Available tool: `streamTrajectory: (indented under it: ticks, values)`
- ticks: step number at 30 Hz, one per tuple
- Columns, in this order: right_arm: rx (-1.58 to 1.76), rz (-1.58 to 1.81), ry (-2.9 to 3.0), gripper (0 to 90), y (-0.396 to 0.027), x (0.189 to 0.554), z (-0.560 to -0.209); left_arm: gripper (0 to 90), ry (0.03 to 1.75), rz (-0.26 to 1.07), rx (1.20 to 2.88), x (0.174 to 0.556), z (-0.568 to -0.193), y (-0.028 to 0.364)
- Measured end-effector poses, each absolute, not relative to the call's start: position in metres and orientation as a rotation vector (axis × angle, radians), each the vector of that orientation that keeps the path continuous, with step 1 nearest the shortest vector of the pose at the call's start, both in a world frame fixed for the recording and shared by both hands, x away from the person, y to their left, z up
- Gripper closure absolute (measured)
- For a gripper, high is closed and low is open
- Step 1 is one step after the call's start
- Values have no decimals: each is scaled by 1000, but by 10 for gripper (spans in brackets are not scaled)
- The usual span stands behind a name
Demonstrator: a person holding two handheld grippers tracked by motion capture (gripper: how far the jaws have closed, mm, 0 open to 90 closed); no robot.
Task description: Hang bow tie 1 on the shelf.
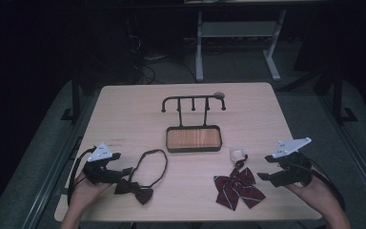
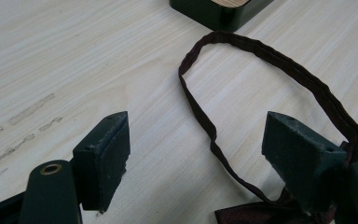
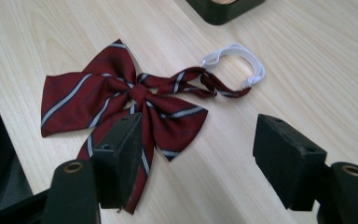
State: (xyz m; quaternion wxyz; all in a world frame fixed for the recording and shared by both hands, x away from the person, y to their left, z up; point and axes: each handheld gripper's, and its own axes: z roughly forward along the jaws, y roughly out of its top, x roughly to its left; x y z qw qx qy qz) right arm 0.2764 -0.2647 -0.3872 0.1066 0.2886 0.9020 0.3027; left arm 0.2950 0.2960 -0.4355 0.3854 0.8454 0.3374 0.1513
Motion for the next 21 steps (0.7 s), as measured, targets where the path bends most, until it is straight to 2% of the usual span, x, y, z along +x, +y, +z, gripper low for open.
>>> streamTrajectory:
  ticks: [21]
  values:
    - [831,736,2810,399,-226,332,-391,238,847,383,2149,295,-435,296]
